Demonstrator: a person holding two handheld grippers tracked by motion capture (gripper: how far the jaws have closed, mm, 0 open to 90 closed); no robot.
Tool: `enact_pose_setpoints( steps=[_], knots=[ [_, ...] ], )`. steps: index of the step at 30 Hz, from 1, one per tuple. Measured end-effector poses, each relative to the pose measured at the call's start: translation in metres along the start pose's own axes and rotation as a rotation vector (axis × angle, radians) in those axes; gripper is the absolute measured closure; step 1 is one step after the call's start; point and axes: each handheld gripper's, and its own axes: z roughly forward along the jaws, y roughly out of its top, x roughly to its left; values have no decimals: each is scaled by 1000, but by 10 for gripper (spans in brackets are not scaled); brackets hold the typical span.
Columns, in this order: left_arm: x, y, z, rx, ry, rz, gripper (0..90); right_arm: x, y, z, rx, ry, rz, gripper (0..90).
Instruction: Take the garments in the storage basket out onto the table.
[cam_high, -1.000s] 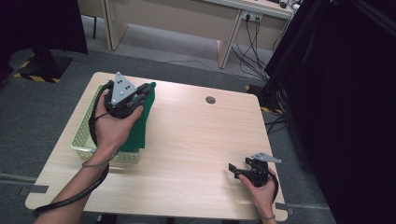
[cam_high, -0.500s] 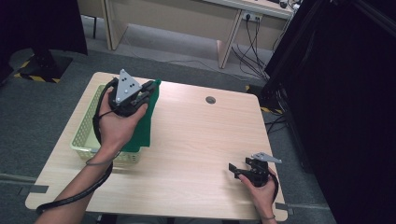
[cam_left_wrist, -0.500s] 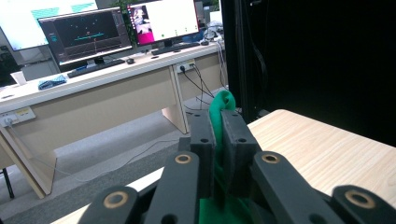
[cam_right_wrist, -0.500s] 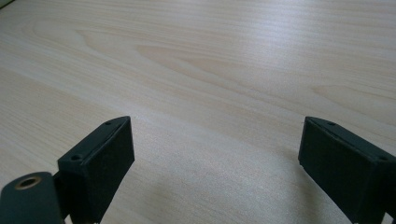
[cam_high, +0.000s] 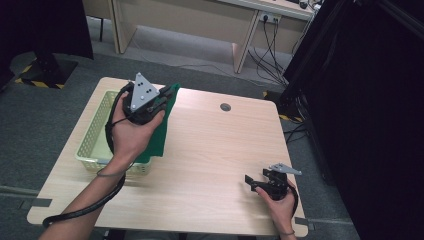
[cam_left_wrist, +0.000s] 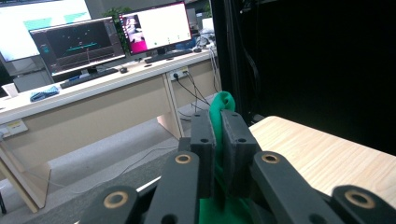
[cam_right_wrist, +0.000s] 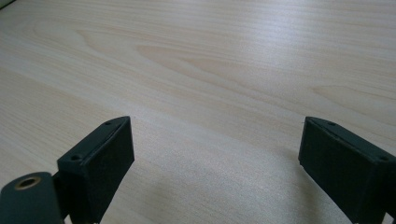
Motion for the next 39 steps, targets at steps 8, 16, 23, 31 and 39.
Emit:
enact_pose_setpoints(
  steps=[8,16,23,31,39],
  knots=[
    [-10,8,6,-6,-22,19,838,0,0,0,0,2,2,109],
    [-21,13,13,-8,-46,36,839,0,0,0,-1,4,2,108],
    [-26,20,17,-17,-57,46,840,0,0,0,1,5,2,108],
    [-33,25,20,-24,-70,56,840,0,0,0,-1,7,0,108],
    [-45,29,26,-25,-98,68,840,0,0,0,-2,9,-1,107]
  ],
)
